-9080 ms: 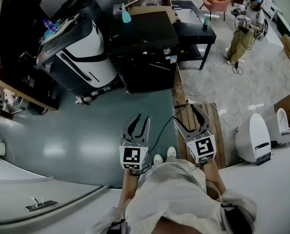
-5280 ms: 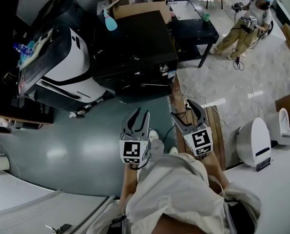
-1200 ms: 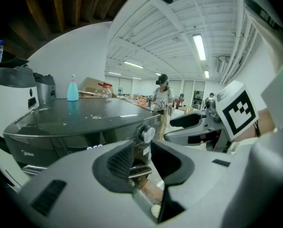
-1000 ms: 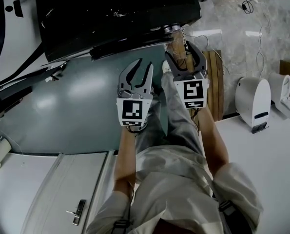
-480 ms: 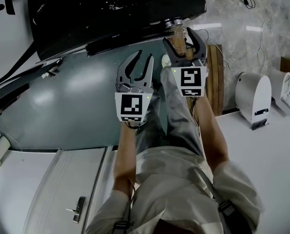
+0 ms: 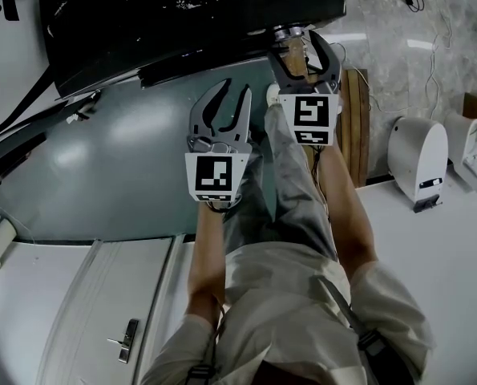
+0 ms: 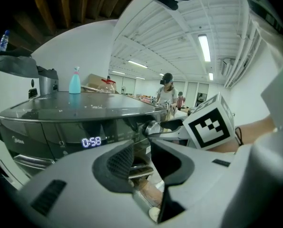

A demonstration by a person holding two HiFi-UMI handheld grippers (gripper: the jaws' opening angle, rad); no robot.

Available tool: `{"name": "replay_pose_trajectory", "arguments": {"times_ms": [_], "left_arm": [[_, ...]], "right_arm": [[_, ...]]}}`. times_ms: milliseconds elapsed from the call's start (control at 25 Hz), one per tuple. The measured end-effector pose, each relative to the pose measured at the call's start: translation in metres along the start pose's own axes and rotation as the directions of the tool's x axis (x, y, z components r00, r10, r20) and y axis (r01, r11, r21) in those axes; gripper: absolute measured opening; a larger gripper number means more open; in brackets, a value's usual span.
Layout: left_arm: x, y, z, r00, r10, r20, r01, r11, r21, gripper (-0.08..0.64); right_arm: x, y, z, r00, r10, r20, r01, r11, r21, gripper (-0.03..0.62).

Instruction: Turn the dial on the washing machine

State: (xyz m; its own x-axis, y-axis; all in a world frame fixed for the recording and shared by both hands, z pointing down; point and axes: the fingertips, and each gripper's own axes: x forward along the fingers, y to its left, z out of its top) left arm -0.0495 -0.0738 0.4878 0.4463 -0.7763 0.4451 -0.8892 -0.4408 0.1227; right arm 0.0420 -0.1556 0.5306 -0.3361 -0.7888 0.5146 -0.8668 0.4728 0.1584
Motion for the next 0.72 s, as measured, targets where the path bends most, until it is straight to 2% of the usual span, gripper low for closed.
{"name": "replay_pose_trajectory", "arguments": {"times_ms": [200,360,720], "left_arm": [[0.0,0.002,-0.004,1.0,0.006,-0.008,-0.006,1.0,-0.005,0.12],[-0.001,0.005,-0.005,1.0,0.012,-0.006,-0.012,1.0,-0.013,0.12],[-0.002,0.007,-0.011,1.0,0.016,-0.017,-0.016,1.0,-0.016,0.12]], "right_arm": [[0.007,-0.001,-0.002,1.0,-0.014,-0.005,0.014,1.0,0.007,0.335],[0.009,-0.006,-0.001,1.0,-0.031,0.003,0.031,0.999,0.018,0.281],[0.013,-0.006,-0.001,0.999,-0.044,-0.002,0.044,0.999,0.017,0.279]]}}
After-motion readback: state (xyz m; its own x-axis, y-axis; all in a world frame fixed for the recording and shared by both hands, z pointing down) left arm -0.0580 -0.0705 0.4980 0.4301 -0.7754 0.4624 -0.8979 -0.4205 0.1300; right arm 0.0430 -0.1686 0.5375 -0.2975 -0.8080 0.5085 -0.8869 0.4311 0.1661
